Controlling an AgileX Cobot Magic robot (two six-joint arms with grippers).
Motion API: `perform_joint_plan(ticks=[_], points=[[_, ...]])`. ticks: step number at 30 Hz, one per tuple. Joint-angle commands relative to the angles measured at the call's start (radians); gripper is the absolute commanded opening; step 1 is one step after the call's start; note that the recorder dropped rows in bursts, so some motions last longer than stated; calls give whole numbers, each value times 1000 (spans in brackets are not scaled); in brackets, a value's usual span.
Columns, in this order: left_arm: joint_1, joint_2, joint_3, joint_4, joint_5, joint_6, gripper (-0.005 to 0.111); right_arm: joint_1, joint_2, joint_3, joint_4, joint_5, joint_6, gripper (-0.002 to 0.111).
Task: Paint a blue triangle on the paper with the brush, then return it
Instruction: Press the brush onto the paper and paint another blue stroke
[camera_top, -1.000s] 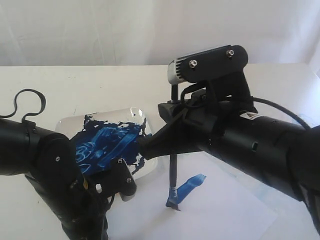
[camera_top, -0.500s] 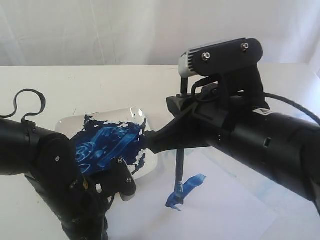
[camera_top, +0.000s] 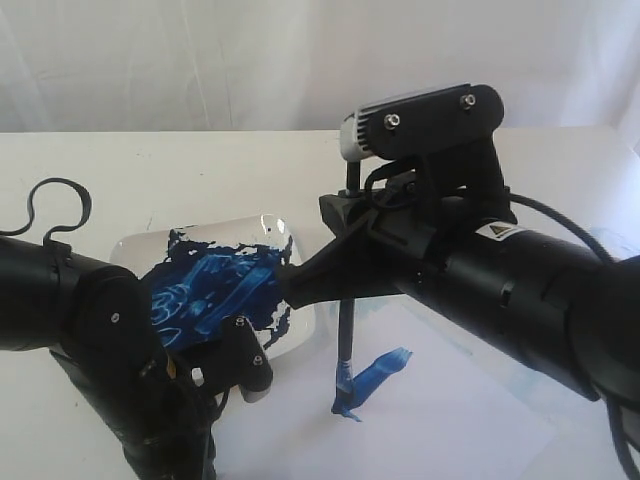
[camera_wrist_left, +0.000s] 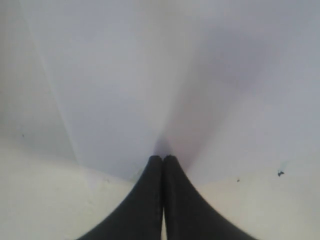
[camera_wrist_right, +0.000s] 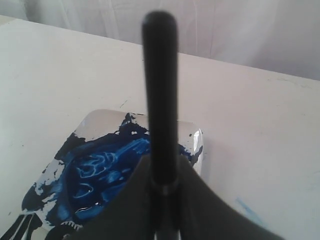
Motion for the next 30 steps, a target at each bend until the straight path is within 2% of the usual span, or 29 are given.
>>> perform_joint_plan(ticks=[1,17,21,25,30], points=[[-1,6,9,-8,44,-3,0,5,-1,-1,15,-9,7,0],[-1,6,9,-8,44,-3,0,5,-8,3,154,-4,-117,0],[-1,6,9,-8,44,-3,0,5,-38,3,224,-23,-207,0],[-1,6,9,-8,44,-3,0,5,-78,3,407,-37,-385,0],[-1,6,9,-8,44,-3,0,5,-96,-1,324,-25,-317,0]])
